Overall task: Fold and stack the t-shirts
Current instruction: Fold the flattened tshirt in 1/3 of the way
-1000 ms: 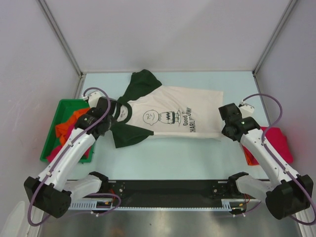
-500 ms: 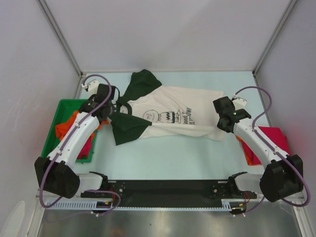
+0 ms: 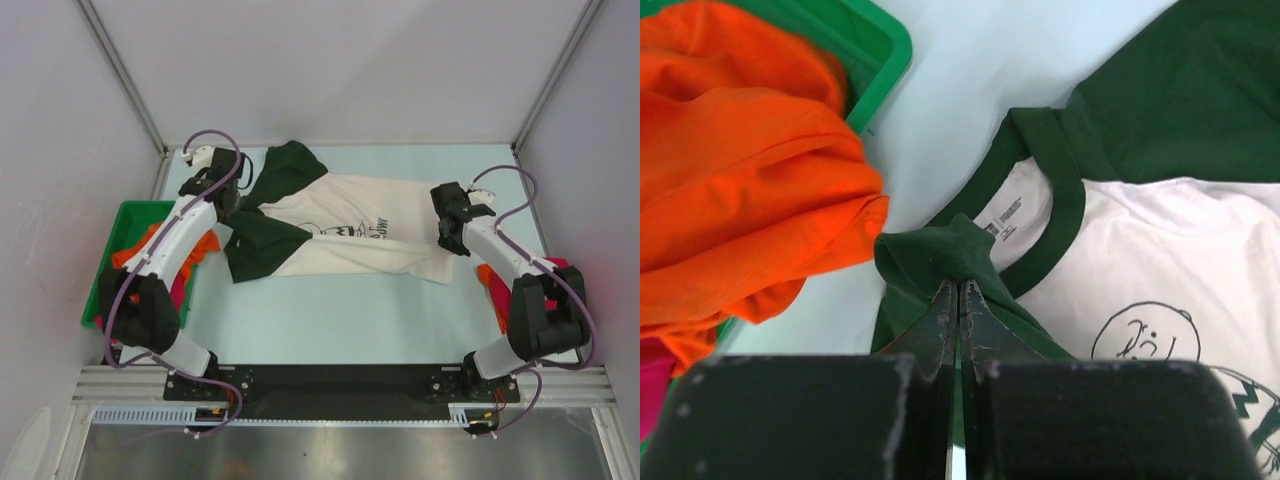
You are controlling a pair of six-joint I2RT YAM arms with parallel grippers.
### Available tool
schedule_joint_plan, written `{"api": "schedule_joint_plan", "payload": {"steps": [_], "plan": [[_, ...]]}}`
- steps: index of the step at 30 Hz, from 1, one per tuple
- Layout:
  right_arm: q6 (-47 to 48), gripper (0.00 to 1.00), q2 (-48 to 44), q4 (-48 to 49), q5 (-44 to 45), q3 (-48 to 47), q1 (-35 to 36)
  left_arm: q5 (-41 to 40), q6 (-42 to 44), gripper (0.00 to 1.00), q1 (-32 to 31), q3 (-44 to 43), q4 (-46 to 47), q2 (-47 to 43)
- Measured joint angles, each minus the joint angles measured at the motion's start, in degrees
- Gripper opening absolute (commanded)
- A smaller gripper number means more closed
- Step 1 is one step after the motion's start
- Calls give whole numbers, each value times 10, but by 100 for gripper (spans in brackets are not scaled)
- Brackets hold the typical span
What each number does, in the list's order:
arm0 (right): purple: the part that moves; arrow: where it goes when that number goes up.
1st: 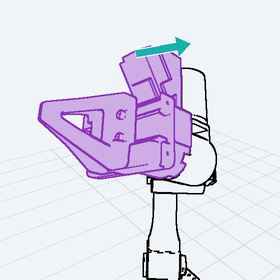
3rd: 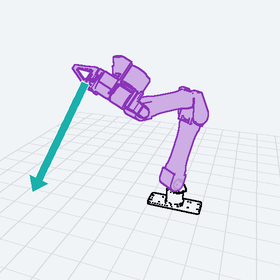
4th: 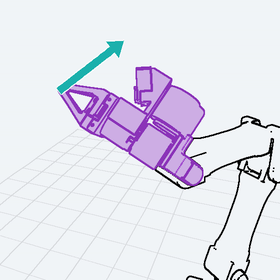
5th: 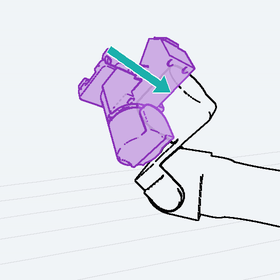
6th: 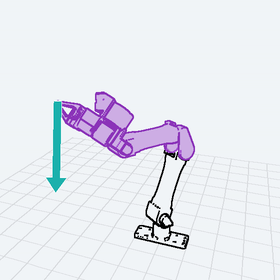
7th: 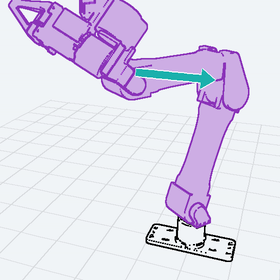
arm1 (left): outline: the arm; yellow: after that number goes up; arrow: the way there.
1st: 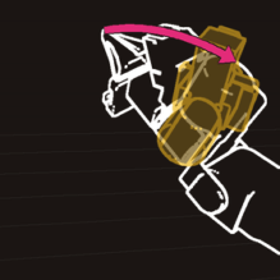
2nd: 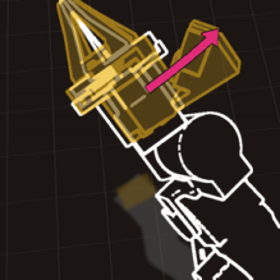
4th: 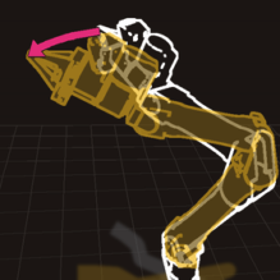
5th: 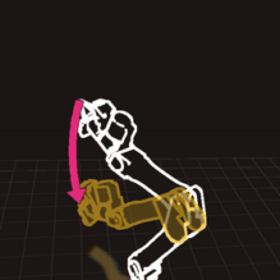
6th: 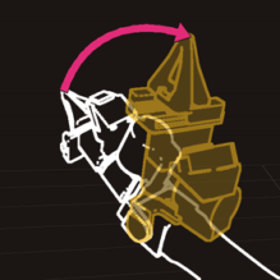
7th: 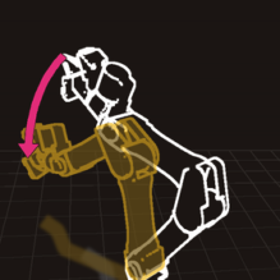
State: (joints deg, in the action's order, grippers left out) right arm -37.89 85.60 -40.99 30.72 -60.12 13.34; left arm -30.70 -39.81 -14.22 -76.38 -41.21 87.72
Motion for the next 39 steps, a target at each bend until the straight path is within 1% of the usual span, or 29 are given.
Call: {"api": "schedule_joint_plan", "payload": {"steps": [8, 16, 22, 30, 39], "plan": [[0, 0, 66, 21, 2, -48, -6, 0, 5, 0, 2, -50, 4, 85], [0, 0, 135, 33, 6, -72, -8, 0, 9, 0, 3, -100, 2, 157], [0, 0, 183, 39, 10, -104, -9, -2, 12, 0, 3, -156, -7, 206], [1, 0, 216, 43, 14, -155, -9, -1, 13, 0, 3, -203, -15, 245], [5, 0, 282, 54, 15, -206, -19, 1, 19, 0, 3, -239, -24, 293]]}}
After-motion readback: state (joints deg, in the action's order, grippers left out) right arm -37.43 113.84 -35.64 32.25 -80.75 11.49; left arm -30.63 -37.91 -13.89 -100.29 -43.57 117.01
